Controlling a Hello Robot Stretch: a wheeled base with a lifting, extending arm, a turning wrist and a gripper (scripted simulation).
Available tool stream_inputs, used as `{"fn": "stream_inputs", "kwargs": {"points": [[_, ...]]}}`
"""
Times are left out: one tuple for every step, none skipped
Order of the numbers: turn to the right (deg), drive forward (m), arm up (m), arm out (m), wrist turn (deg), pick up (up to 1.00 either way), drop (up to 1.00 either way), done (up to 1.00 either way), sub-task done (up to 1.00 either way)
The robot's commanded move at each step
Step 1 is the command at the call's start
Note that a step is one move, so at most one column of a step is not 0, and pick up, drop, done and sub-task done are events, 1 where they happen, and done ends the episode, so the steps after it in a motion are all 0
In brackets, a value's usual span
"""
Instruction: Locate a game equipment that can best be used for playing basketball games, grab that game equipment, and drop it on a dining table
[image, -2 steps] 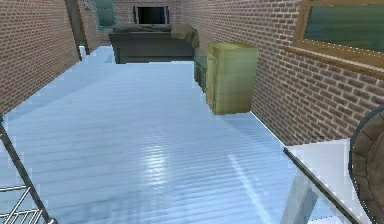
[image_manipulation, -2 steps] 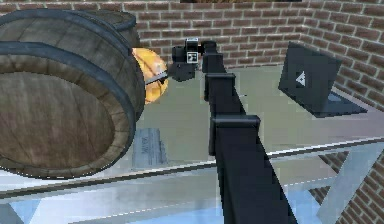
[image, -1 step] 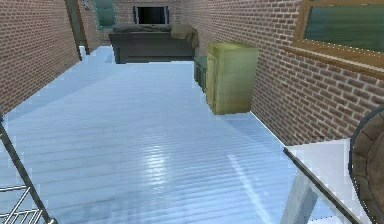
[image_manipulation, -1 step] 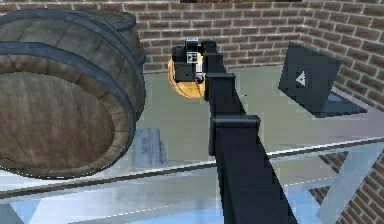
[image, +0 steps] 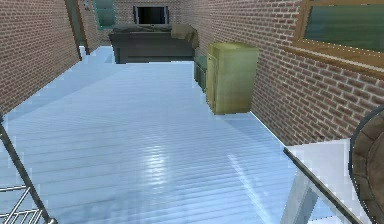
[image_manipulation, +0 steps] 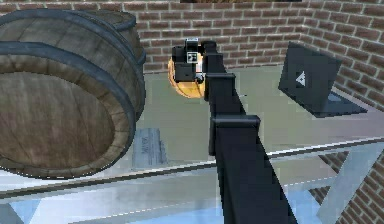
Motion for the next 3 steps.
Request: {"fn": "stream_inputs", "kwargs": {"points": [[0.0,0.00,0.00,0.00,0.0,0.00,1.00,0.00,0.00],[0.0,0.00,0.00,-0.10,0.0,0.00,0.00,0.00,0.00],[0.0,0.00,0.00,0.00,0.0,0.00,0.00,1.00,0.00]]}}
